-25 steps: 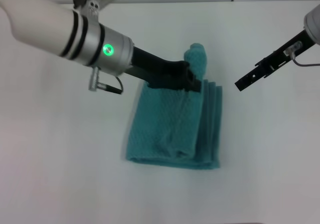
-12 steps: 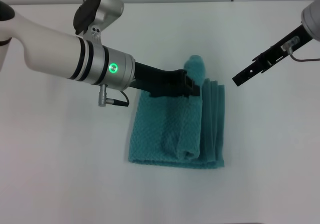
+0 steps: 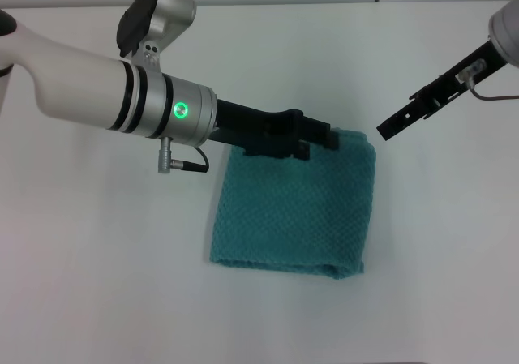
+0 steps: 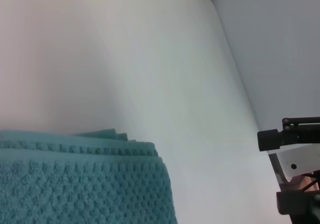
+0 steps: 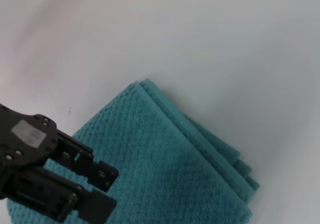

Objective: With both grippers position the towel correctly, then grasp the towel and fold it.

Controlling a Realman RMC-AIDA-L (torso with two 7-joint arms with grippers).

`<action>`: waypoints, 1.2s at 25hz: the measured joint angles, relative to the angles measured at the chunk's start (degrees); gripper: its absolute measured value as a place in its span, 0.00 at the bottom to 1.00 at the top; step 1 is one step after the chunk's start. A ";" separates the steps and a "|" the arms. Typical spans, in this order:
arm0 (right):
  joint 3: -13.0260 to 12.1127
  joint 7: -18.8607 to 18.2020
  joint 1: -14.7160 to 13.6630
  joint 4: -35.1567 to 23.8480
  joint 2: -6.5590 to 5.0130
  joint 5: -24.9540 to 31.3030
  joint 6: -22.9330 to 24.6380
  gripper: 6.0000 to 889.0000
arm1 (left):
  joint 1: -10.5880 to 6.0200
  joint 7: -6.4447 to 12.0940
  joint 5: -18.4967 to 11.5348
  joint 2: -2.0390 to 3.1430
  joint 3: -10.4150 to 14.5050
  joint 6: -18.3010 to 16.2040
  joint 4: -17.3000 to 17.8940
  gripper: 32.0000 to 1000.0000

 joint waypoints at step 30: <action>0.00 0.00 0.00 0.00 0.00 0.00 0.07 0.96 | 0.00 -0.43 0.14 0.24 -0.18 -0.05 -0.06 0.87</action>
